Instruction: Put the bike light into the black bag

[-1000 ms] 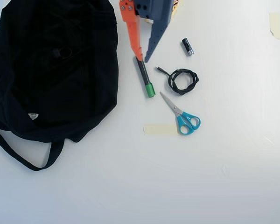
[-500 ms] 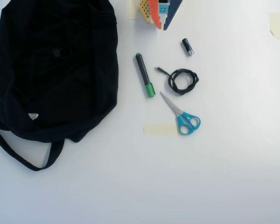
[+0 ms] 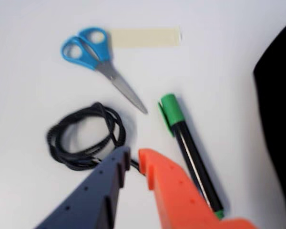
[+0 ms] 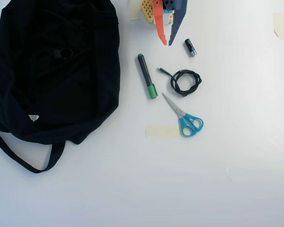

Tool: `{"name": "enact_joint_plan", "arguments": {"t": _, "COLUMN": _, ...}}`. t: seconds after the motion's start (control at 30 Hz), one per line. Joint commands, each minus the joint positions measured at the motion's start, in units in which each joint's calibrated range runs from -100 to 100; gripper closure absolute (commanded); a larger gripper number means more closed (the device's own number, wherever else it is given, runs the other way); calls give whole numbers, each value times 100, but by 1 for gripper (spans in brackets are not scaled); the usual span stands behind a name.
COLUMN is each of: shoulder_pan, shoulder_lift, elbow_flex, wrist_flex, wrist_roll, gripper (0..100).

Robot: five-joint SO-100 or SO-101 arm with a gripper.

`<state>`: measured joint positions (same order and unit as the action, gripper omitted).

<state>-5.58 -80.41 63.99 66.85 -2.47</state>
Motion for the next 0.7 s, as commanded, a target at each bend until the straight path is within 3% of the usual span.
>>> {"name": "enact_joint_plan", "arguments": {"t": 0.0, "shoulder_pan": 35, "shoulder_lift": -847, "elbow_flex": 986, "wrist_flex": -268, "wrist_roll": 32, "gripper": 98}}
{"name": "enact_joint_plan", "arguments": {"t": 0.17, "shoulder_pan": 117, "shoulder_lift": -1959, "elbow_flex": 2001, "wrist_flex": -10, "wrist_roll": 32, "gripper": 98}}
{"name": "enact_joint_plan", "arguments": {"t": 0.4, "shoulder_pan": 155, "shoulder_lift": -1934, "elbow_flex": 2531, "wrist_flex": 903, "wrist_roll": 32, "gripper": 98}}
{"name": "enact_joint_plan", "arguments": {"t": 0.67, "shoulder_pan": 155, "shoulder_lift": -1934, "elbow_flex": 2603, "wrist_flex": 791, "wrist_roll": 32, "gripper": 98}}
